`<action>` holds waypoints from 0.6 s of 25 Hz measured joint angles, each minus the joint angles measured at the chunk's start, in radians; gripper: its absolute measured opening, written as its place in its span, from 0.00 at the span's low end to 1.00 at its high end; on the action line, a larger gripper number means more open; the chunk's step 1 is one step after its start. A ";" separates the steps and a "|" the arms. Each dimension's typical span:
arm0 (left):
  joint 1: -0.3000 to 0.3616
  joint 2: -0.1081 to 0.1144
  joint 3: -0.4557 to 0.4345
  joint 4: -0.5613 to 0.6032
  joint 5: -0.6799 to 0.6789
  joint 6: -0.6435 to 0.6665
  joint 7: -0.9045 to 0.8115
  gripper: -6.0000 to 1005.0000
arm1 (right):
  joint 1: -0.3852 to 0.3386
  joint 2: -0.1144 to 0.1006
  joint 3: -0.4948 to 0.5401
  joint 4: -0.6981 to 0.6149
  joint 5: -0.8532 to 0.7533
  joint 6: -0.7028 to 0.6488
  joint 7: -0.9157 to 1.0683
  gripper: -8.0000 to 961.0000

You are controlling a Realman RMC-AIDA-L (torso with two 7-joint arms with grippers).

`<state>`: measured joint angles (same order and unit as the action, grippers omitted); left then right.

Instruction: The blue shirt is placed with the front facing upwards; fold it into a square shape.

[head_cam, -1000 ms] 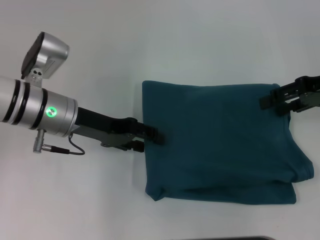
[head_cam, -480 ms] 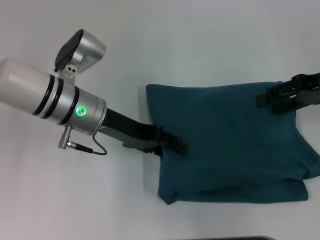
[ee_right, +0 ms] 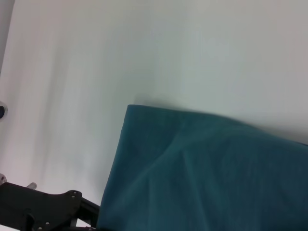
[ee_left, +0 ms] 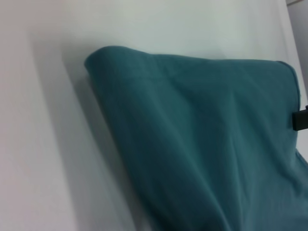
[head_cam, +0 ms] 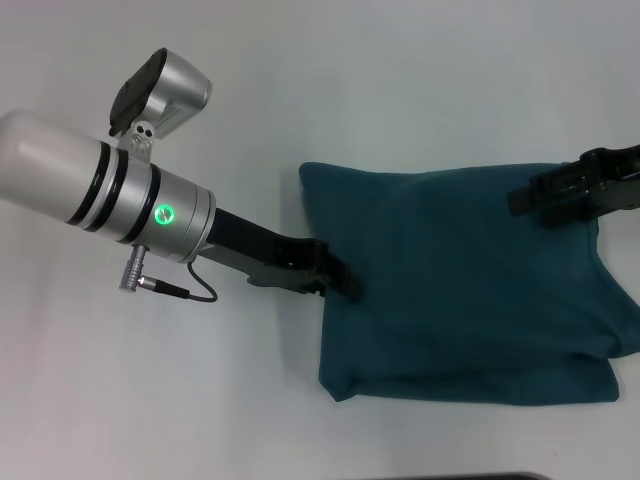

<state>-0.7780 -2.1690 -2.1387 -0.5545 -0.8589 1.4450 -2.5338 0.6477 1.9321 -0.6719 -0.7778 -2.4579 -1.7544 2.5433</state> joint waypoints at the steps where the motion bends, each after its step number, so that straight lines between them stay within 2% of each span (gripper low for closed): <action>1: 0.001 0.000 -0.001 0.001 0.000 0.000 0.000 0.38 | 0.000 0.000 0.000 0.000 0.000 0.000 0.000 0.84; 6: 0.027 0.008 -0.013 -0.020 -0.001 0.011 0.003 0.26 | -0.002 -0.001 0.004 0.000 0.001 -0.001 0.000 0.84; 11: 0.128 0.019 -0.106 -0.168 -0.001 0.090 -0.003 0.18 | -0.012 -0.007 0.020 0.000 0.020 -0.007 -0.010 0.84; 15: 0.204 0.049 -0.151 -0.277 0.005 0.134 -0.047 0.13 | -0.016 -0.013 0.035 0.000 0.028 -0.015 -0.012 0.84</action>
<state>-0.5743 -2.1200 -2.2894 -0.8311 -0.8536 1.5786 -2.5810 0.6321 1.9193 -0.6370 -0.7777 -2.4304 -1.7693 2.5314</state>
